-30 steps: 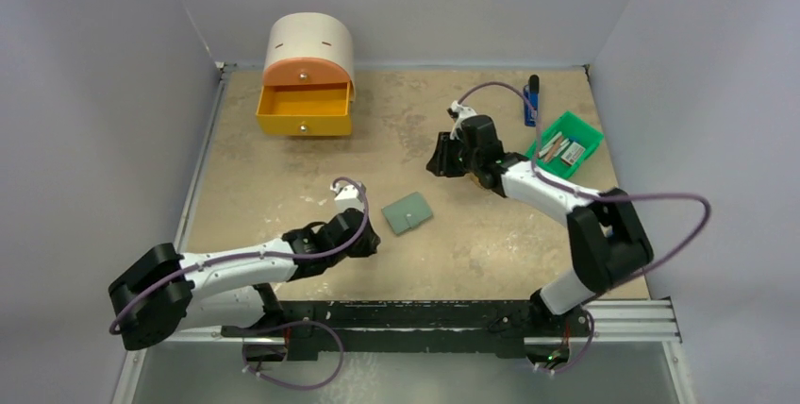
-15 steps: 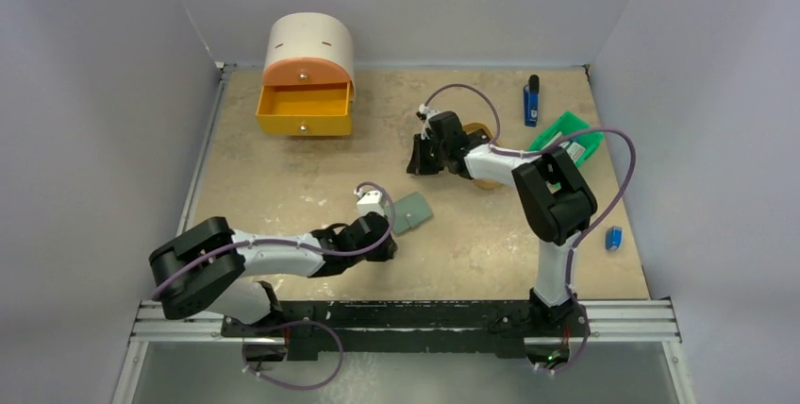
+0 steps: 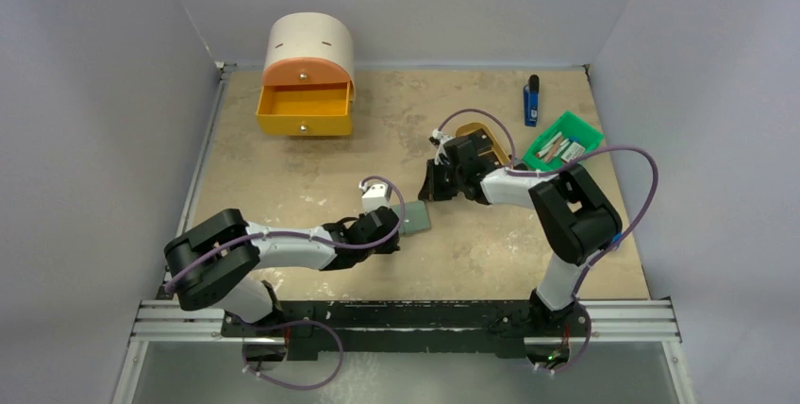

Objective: Put the credit cards into the card holder
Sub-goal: Adjust the card holder at the center of the board.

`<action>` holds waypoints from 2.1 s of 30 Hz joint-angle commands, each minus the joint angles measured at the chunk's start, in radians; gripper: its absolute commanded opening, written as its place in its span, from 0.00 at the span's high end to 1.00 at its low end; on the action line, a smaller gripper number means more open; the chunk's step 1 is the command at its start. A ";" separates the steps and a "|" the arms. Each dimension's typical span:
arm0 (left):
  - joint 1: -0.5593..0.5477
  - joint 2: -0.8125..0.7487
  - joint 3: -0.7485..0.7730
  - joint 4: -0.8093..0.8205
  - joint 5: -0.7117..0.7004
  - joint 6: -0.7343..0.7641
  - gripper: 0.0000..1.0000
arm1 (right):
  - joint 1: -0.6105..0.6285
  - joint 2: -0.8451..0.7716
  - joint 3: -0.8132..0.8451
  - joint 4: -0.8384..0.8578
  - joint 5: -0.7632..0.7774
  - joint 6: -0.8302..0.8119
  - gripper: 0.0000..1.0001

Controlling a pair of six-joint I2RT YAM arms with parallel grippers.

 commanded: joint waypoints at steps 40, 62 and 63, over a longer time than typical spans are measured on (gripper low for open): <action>0.207 -0.094 -0.028 0.060 0.079 -0.023 1.00 | 0.036 -0.252 -0.129 -0.092 0.046 0.161 0.55; 0.332 -0.013 0.299 -0.027 0.101 0.132 0.67 | 0.064 -0.553 -0.284 -0.149 0.120 0.071 0.56; 0.345 0.025 0.326 -0.017 0.131 0.136 0.67 | 0.079 -0.568 -0.296 -0.148 0.104 0.068 0.58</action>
